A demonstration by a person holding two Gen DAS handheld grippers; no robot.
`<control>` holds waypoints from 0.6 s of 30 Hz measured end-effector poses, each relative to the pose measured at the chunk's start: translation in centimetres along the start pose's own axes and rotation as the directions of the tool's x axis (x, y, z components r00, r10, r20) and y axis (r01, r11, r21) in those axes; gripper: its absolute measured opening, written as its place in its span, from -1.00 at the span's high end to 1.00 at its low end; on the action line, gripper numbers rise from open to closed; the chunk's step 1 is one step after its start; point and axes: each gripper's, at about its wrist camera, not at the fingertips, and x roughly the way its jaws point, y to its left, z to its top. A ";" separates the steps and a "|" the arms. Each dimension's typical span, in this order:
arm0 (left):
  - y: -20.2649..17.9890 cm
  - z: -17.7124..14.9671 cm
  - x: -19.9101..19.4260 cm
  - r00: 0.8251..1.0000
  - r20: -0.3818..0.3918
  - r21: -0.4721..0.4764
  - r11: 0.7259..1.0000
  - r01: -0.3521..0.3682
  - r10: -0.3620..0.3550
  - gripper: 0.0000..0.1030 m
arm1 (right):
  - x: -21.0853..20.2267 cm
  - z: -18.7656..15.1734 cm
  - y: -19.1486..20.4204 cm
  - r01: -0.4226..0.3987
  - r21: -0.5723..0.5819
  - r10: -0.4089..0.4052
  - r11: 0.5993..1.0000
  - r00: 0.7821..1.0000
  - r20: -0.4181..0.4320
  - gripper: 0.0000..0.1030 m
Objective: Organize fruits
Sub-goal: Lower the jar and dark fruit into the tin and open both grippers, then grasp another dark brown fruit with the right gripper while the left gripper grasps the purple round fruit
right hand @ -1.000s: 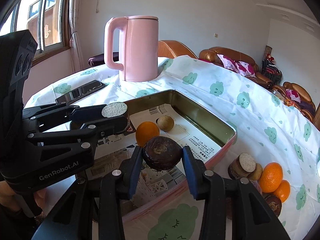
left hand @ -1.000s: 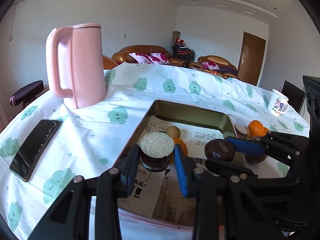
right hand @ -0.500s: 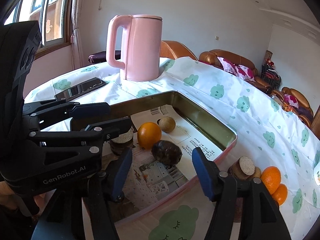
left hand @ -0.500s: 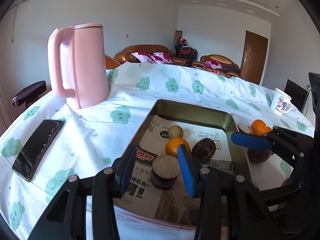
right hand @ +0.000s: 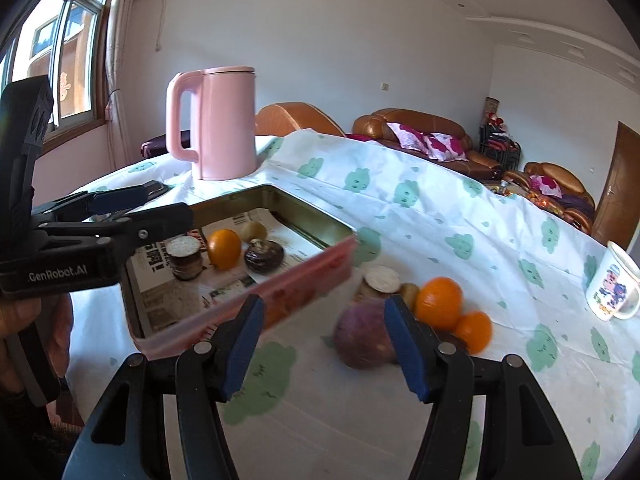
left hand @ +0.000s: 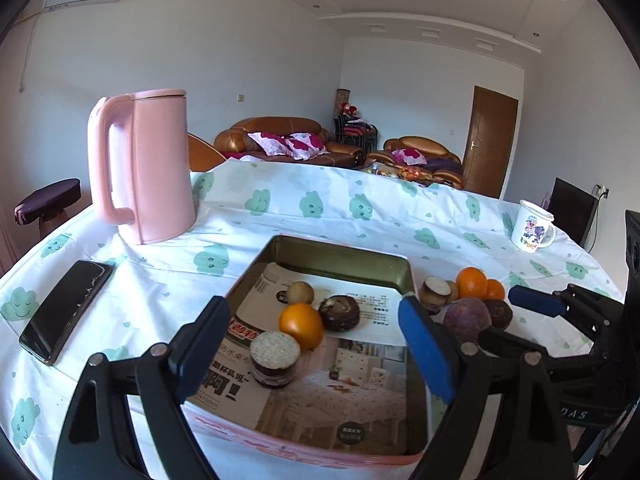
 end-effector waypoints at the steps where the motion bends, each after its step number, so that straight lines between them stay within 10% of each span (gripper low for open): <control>1: -0.8 0.0 -0.1 1.000 0.000 0.012 1.000 0.011 -0.011 -0.71 | -0.3 -0.4 -1.2 0.023 0.026 -0.023 0.999 1.000 -0.005 -0.24; 18: -9.6 -0.1 3.6 0.994 -0.073 0.163 0.983 0.090 -0.079 -0.73 | 3.4 -1.1 -6.4 0.088 0.133 -0.059 0.987 0.977 -0.203 -0.24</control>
